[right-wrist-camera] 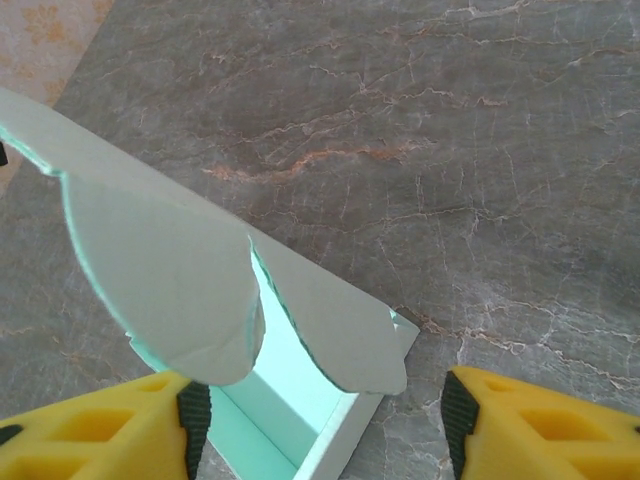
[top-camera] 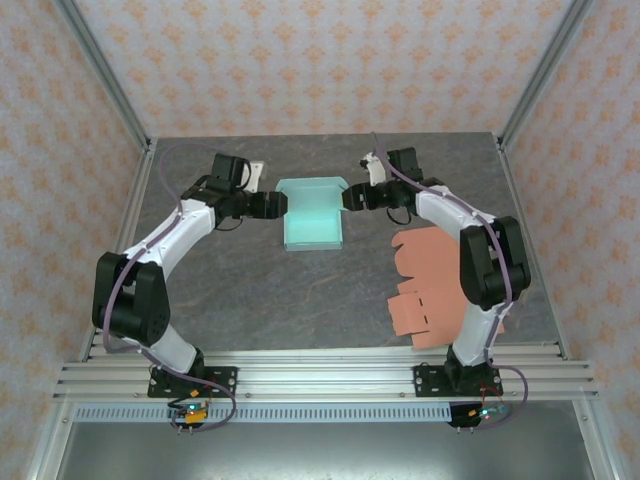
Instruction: Fold the paper box
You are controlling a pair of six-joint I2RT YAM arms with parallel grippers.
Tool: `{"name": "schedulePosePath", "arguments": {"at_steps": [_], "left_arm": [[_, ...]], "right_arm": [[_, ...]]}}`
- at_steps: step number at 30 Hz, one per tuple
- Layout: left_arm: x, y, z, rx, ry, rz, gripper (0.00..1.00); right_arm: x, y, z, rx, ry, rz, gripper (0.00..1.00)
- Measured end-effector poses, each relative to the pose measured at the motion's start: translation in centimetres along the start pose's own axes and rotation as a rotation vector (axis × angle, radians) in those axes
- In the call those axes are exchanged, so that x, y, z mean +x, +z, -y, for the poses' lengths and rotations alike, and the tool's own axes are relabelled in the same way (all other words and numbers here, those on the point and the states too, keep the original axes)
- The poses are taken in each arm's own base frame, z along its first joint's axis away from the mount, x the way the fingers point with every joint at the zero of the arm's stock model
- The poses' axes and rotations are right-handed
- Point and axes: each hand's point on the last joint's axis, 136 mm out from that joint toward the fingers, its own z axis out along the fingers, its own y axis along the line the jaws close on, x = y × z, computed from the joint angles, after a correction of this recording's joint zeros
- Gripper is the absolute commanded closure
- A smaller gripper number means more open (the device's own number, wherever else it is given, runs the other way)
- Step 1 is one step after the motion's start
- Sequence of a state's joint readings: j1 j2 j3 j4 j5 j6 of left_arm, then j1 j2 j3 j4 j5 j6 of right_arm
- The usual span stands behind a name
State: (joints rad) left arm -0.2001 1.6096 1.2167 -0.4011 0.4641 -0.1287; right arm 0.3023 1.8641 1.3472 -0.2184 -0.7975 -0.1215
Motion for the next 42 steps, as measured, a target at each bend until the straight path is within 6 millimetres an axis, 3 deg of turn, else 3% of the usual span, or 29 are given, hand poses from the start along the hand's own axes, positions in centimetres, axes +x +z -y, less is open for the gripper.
{"name": "schedulePosePath", "arguments": {"at_steps": [1,7,16,26,30,34,42], "left_arm": [[-0.2,0.3,-0.1,-0.001,0.003,-0.002,0.33],[-0.6,1.4,0.1,0.019,0.006,-0.008,0.43],[-0.8,2.1,0.6,0.059,0.0,-0.019,0.54],[-0.1,2.9,2.7,0.102,-0.035,-0.044,0.56],[0.7,3.5,3.3,0.117,-0.066,-0.053,0.53],[1.3,3.5,2.4,0.077,-0.072,-0.059,0.35],[-1.9,-0.3,-0.4,-0.001,-0.047,0.062,0.27]], "right_arm": [[-0.1,0.2,0.0,-0.008,0.004,-0.003,0.43],[-1.1,0.9,-0.5,-0.039,0.012,-0.011,0.55],[-0.9,1.2,-1.6,-0.055,0.058,-0.03,0.75],[-0.2,2.4,-3.5,-0.051,0.111,-0.055,0.84],[0.1,2.6,-3.3,-0.022,0.133,-0.038,0.86],[0.7,2.0,-2.5,0.033,0.136,-0.028,0.88],[0.6,0.9,-2.6,0.072,-0.078,-0.075,0.89]]}}
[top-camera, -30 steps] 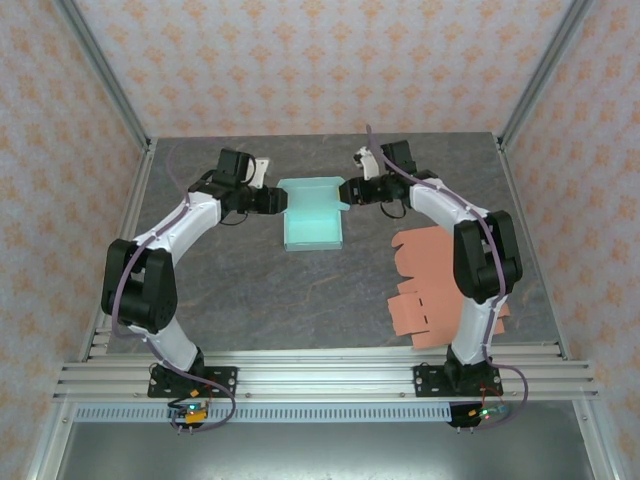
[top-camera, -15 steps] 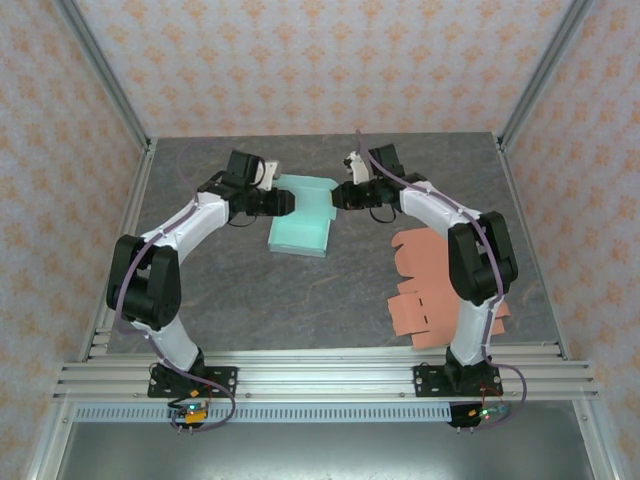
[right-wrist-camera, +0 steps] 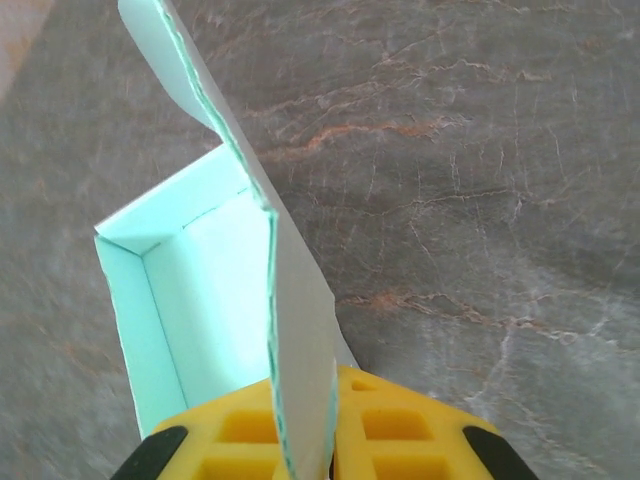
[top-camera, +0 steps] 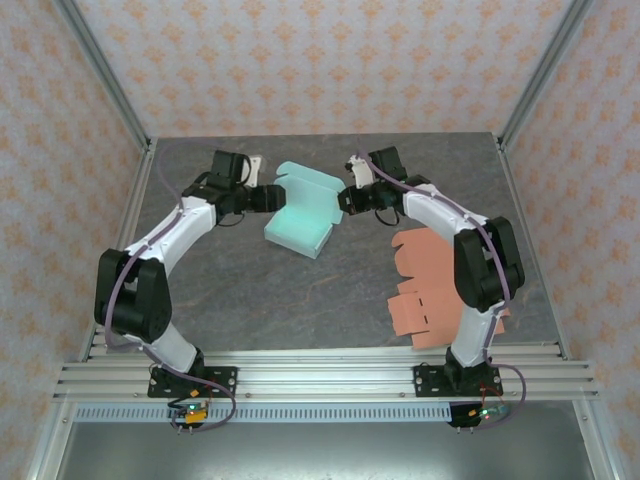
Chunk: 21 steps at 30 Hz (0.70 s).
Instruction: Fold the paper box
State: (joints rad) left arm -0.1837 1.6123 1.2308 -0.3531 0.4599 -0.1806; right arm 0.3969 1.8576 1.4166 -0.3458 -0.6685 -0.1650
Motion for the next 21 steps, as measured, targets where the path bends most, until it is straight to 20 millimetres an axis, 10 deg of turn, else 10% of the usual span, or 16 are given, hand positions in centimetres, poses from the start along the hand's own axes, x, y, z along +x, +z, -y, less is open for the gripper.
{"name": "schedulePosePath", "arguments": {"at_steps": [10,21], "left_arm": [[-2.1,0.4,0.1,0.027,0.095,0.084,0.28],[0.3,3.9,1.2,0.076,0.159,0.019,0.3]], "right_arm": [[-2.4,-3.1,0.0,0.062,-0.285,-0.046,0.89],[-1.1,-1.9,1.3,0.075,-0.288,-0.085,0.9]]}}
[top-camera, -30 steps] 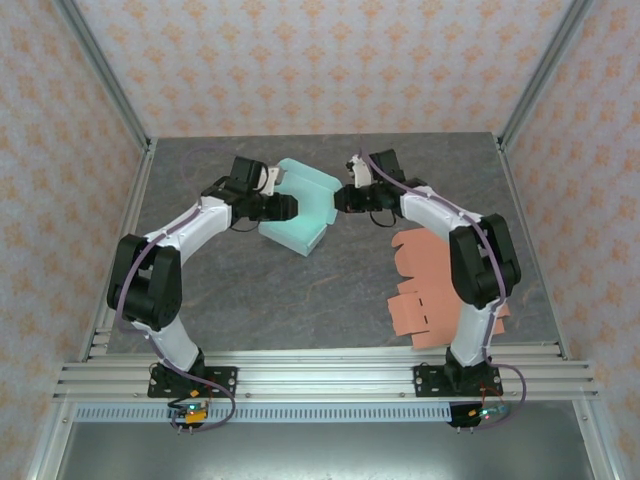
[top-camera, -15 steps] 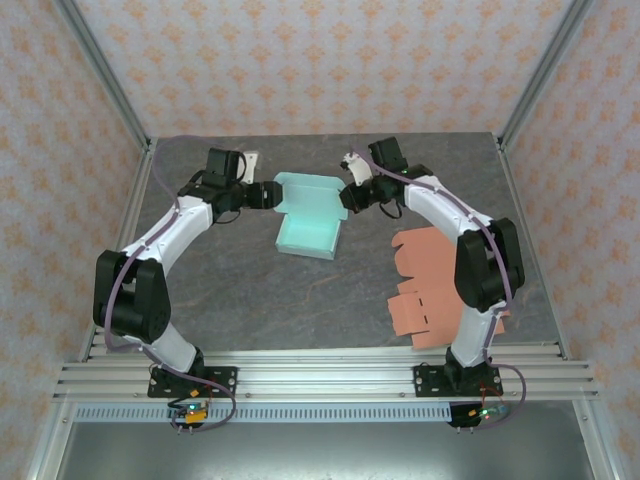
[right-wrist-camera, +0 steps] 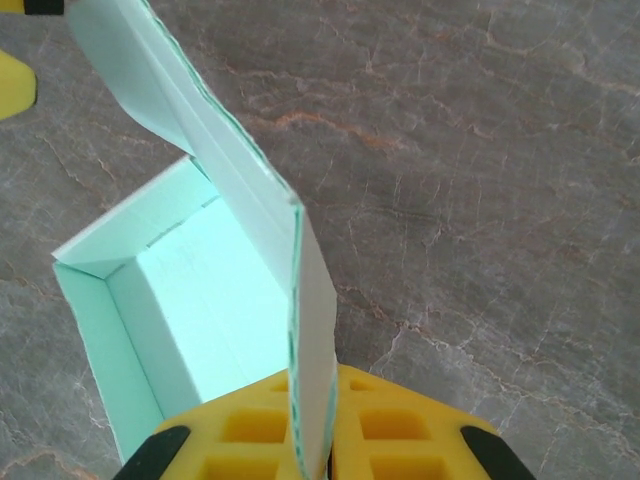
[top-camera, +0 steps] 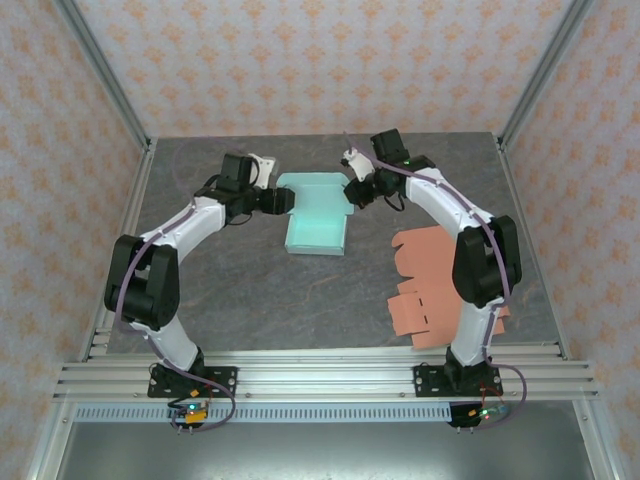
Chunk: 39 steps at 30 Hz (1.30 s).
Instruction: Fold the paper box
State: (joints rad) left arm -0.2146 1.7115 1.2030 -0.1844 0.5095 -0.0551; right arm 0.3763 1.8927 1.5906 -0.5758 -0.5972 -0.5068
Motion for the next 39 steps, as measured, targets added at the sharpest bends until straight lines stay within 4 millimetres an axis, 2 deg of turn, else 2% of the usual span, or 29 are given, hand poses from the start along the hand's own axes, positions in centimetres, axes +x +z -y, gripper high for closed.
{"name": "schedulePosePath", "arguments": {"at_steps": [1,3,7,10,12,16,20,24,28,33,39], "left_arm": [[0.1,0.1,-0.1,-0.002,0.004,-0.002,0.33],[0.1,0.5,-0.4,-0.012,0.025,0.001,0.45],[0.4,1.6,-1.0,-0.02,0.073,-0.005,0.59],[0.9,2.3,-1.1,-0.013,0.093,-0.016,0.82],[1.0,2.6,-1.0,0.001,0.102,-0.02,0.88],[1.0,2.8,-0.4,0.004,0.11,-0.016,0.88],[0.7,3.1,1.0,-0.047,0.109,0.003,0.89],[1.6,2.9,2.8,-0.097,0.088,0.03,0.89],[3.2,2.5,3.8,-0.143,0.046,0.077,0.89],[3.9,2.0,3.7,-0.212,0.01,0.135,0.89],[4.9,1.7,4.5,-0.273,-0.006,0.21,0.89]], "right_arm": [[0.3,0.1,0.0,-0.002,0.003,-0.006,0.9],[0.6,0.2,0.0,-0.003,0.006,-0.012,0.91],[0.4,0.2,0.1,-0.002,0.005,-0.006,0.91],[0.2,0.2,0.1,-0.002,0.007,0.003,0.93],[0.1,0.2,0.2,0.001,0.024,0.008,0.93],[-0.4,0.5,0.6,0.042,0.118,0.036,0.92],[1.0,1.0,1.0,0.162,0.262,0.053,0.94],[2.1,0.0,0.9,0.289,0.413,0.117,0.91],[2.5,-0.6,-0.1,0.376,0.52,0.187,0.9],[2.3,-0.8,-1.8,0.429,0.587,0.259,0.91],[4.2,-0.3,-2.1,0.447,0.622,0.282,0.89]]}}
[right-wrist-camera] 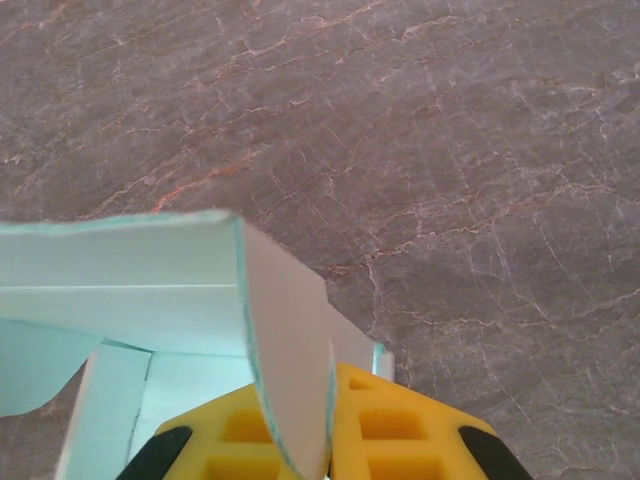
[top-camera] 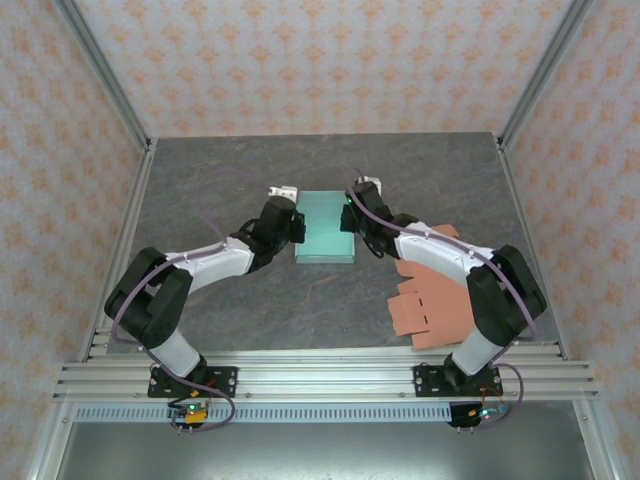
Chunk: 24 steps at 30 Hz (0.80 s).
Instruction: Fold the paper box
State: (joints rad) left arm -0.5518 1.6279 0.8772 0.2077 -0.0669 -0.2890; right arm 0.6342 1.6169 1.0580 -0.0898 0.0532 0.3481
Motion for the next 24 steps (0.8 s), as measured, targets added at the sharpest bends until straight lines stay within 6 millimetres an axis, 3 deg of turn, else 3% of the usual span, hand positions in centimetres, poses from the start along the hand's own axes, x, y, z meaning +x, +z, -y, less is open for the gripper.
{"name": "schedulePosePath", "arguments": {"at_steps": [6,16,20,24], "left_arm": [[1.5,-0.4,0.8,-0.026,0.03,0.05,0.89],[0.8,0.5,0.2,-0.08,0.01,0.137,0.9],[0.2,1.2,-0.1,-0.109,-0.002,0.186,0.91],[-0.1,1.6,-0.3,-0.124,-0.005,0.227,0.91]], "right_arm": [[1.6,-0.4,0.6,-0.034,0.005,0.008,0.86],[2.2,-0.1,-0.2,-0.106,-0.033,0.016,0.82],[2.0,0.2,0.1,-0.14,-0.036,0.042,0.68],[3.0,0.5,1.5,-0.18,-0.009,0.019,0.56]]}}
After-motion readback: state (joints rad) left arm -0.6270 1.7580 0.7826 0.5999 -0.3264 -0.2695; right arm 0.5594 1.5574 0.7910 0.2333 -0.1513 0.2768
